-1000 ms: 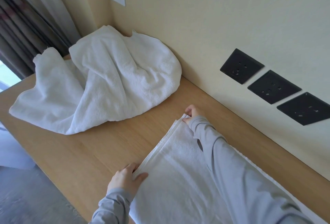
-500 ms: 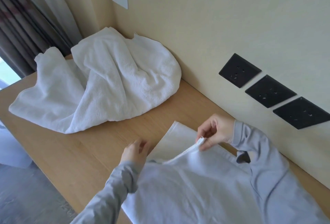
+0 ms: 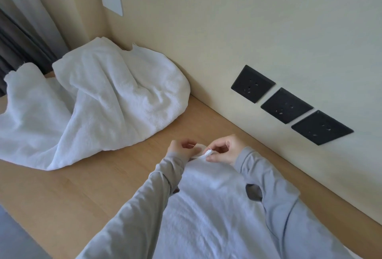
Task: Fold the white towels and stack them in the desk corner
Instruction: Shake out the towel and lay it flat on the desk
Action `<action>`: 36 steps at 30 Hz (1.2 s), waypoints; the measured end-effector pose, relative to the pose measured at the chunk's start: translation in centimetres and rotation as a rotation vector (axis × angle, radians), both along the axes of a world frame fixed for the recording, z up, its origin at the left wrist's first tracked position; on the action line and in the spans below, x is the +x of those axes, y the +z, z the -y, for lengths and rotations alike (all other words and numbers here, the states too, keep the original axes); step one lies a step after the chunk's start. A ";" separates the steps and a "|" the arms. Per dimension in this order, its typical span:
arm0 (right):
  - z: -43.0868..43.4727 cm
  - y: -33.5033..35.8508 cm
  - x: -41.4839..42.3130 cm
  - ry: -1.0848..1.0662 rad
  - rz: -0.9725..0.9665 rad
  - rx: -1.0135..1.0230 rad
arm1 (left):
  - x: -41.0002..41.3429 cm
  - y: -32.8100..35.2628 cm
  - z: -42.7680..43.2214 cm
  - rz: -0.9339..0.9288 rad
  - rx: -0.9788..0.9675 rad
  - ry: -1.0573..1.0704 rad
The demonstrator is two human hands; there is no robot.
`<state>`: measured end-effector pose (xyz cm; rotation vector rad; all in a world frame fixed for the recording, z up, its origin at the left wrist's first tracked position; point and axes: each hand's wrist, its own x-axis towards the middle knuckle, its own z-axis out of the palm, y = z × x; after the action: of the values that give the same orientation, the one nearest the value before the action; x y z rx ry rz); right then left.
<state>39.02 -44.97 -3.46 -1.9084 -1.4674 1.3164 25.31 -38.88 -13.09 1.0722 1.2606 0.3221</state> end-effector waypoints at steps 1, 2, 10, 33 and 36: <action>0.5 0.2 0.0 -0.021 0.001 0.014 | -0.1 0.3 0.3 0.034 0.029 0.013; 1.0 0.7 -0.1 -0.030 -0.018 0.007 | -0.2 0.7 0.6 0.036 0.080 0.022; 3.8 5.7 0.2 -0.176 -0.128 0.110 | 0.3 7.0 3.9 0.339 0.448 0.050; 11.8 9.5 0.4 -0.540 -0.168 0.439 | 0.4 14.7 9.2 0.346 0.456 -0.172; 12.8 9.9 0.4 -0.562 -0.159 0.423 | 0.6 15.2 9.6 0.361 0.313 -0.361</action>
<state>39.42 -57.75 6.40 -1.7074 -0.9324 0.7999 25.89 -48.49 2.07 1.4110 0.6905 0.4220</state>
